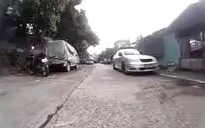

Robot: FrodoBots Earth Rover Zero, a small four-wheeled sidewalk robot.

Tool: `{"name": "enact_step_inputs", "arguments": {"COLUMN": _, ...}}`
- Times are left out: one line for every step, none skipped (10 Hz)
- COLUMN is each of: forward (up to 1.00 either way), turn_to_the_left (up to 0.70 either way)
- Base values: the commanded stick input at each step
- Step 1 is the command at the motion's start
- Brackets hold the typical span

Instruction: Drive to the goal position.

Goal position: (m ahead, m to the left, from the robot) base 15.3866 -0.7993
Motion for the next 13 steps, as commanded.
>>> {"name": "enact_step_inputs", "arguments": {"forward": 0.70, "turn_to_the_left": 0.00}}
{"name": "enact_step_inputs", "arguments": {"forward": 0.70, "turn_to_the_left": 0.00}}
{"name": "enact_step_inputs", "arguments": {"forward": 0.70, "turn_to_the_left": 0.00}}
{"name": "enact_step_inputs", "arguments": {"forward": 0.70, "turn_to_the_left": 0.00}}
{"name": "enact_step_inputs", "arguments": {"forward": 0.70, "turn_to_the_left": 0.00}}
{"name": "enact_step_inputs", "arguments": {"forward": 0.70, "turn_to_the_left": 0.00}}
{"name": "enact_step_inputs", "arguments": {"forward": 0.70, "turn_to_the_left": 0.00}}
{"name": "enact_step_inputs", "arguments": {"forward": 0.70, "turn_to_the_left": 0.00}}
{"name": "enact_step_inputs", "arguments": {"forward": 0.70, "turn_to_the_left": 0.00}}
{"name": "enact_step_inputs", "arguments": {"forward": 0.70, "turn_to_the_left": 0.00}}
{"name": "enact_step_inputs", "arguments": {"forward": 0.70, "turn_to_the_left": 0.00}}
{"name": "enact_step_inputs", "arguments": {"forward": 0.70, "turn_to_the_left": 0.00}}
{"name": "enact_step_inputs", "arguments": {"forward": 0.70, "turn_to_the_left": 0.00}}
